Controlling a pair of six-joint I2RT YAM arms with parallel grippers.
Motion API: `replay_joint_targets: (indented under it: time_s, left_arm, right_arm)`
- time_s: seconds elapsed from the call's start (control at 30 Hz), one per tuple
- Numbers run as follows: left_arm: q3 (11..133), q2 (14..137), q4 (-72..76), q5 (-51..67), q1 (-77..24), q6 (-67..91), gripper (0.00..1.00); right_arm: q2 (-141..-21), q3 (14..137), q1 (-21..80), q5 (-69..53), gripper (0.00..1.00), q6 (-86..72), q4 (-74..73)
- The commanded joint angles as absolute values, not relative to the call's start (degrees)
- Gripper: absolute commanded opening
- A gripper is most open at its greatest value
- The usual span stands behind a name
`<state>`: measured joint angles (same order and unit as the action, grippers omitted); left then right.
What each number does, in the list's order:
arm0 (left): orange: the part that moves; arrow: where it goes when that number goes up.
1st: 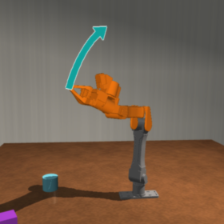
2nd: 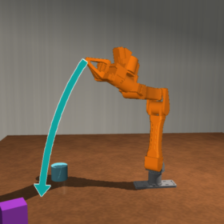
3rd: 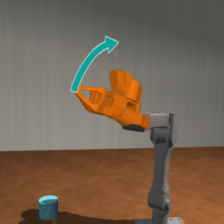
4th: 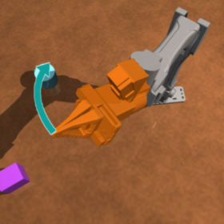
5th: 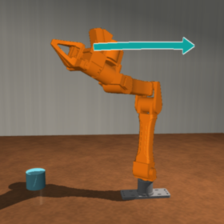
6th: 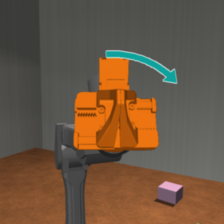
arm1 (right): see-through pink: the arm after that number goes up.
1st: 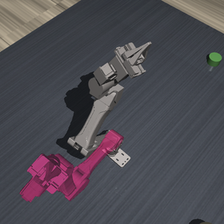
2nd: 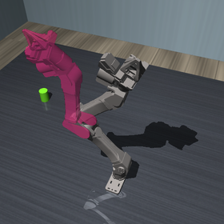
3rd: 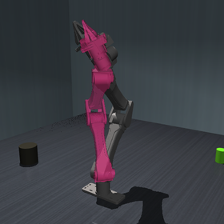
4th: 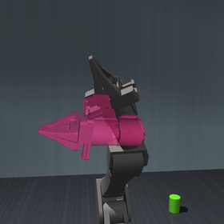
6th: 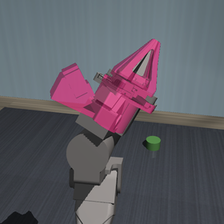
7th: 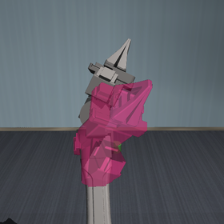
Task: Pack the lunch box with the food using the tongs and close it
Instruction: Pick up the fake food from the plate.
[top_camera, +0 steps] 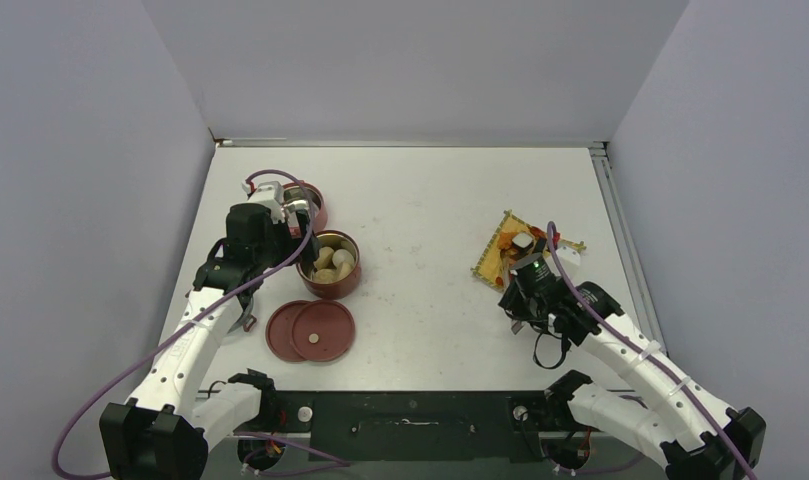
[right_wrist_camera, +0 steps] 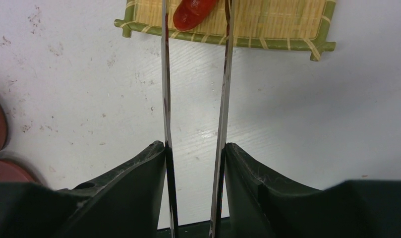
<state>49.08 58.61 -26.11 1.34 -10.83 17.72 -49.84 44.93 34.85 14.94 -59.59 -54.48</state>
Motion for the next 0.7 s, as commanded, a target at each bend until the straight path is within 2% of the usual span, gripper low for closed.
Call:
replay_joint_targets:
  time_s: [0.0, 0.23, 0.67]
  left_arm:
    - [50.0, 58.0, -24.5, 1.0, -11.1, 17.1, 0.95]
    - [50.0, 57.9, -24.7, 0.9, -11.4, 17.1, 0.95]
    - [50.0, 57.5, -24.7, 0.8, -11.7, 17.1, 0.95]
  right_arm:
    - [-49.0, 45.6, 34.5, 19.0, 0.43, -58.9, -55.1]
    - [-47.1, 44.3, 34.5, 19.6, 0.38, -59.6, -57.1]
    - [-48.1, 42.5, 34.6, 18.3, 0.39, -58.9, -55.8]
